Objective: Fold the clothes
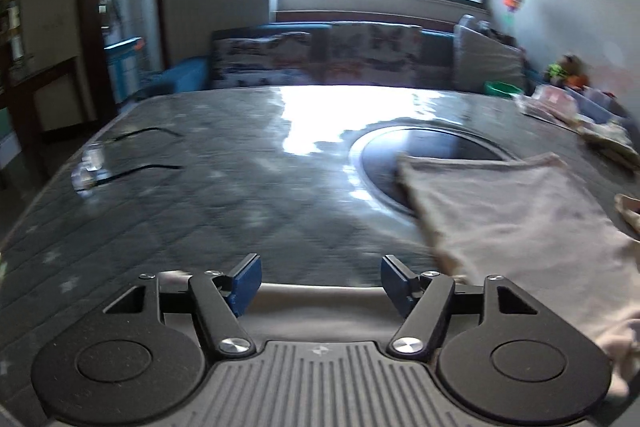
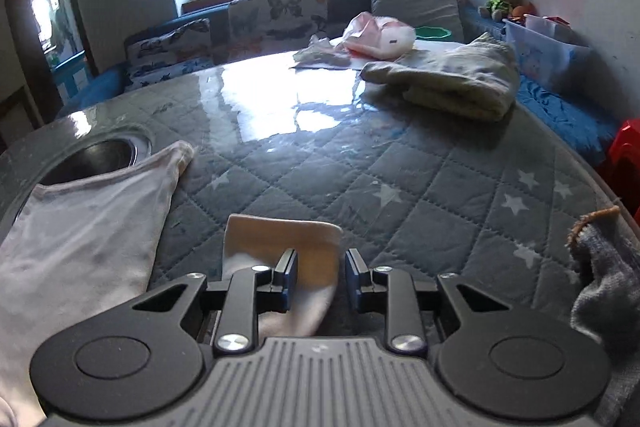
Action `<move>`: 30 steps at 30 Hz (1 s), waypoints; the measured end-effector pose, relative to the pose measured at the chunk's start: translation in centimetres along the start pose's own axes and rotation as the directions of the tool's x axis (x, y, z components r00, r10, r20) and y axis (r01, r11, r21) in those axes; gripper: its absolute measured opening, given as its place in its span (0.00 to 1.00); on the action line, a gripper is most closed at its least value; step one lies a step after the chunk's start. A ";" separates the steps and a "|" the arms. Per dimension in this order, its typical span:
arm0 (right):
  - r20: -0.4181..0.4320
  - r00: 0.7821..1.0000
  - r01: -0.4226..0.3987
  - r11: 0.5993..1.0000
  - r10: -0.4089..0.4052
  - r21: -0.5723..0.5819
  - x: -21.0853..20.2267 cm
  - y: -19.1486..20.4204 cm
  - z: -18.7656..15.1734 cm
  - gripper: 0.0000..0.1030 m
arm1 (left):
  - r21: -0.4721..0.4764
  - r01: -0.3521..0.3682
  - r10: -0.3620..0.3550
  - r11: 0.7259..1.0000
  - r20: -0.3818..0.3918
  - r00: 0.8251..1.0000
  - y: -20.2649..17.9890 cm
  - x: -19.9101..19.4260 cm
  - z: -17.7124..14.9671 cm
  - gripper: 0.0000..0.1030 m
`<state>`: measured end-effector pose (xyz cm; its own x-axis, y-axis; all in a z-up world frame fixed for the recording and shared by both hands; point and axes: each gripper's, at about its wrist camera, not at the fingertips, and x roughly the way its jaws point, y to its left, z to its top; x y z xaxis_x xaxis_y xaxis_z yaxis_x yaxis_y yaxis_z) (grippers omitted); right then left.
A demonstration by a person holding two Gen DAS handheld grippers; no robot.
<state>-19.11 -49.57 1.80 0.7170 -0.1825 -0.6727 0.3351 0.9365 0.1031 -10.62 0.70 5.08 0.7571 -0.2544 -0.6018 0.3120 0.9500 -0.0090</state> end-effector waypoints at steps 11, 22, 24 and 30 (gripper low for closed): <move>0.200 0.977 0.095 0.991 -0.074 -0.097 -6.8 1.1 0.6 0.03 | 0.143 0.261 -0.257 0.955 -0.047 0.965 -9.8 1.8 0.2 0.72; 0.141 0.944 0.312 0.946 -0.298 -0.086 -11.2 -1.7 -4.9 0.14 | 0.251 0.379 -0.359 0.891 -0.126 0.925 -14.0 1.9 -1.8 0.74; 0.129 0.943 0.319 0.945 -0.308 -0.070 -11.2 -2.4 -5.4 0.16 | 0.263 0.381 -0.357 0.886 -0.135 0.924 -14.2 1.9 -2.1 0.74; 0.129 0.978 0.175 0.982 -0.164 -0.075 -9.9 -1.6 -4.1 0.18 | 0.277 0.383 -0.353 0.881 -0.154 0.923 -14.6 2.0 -2.6 0.76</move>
<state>-29.27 -48.04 5.31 0.7251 -0.3709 -0.5802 0.4083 0.9100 -0.0714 -15.20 -13.15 1.94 0.5001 -0.5423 -0.6751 0.7244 0.6892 -0.0171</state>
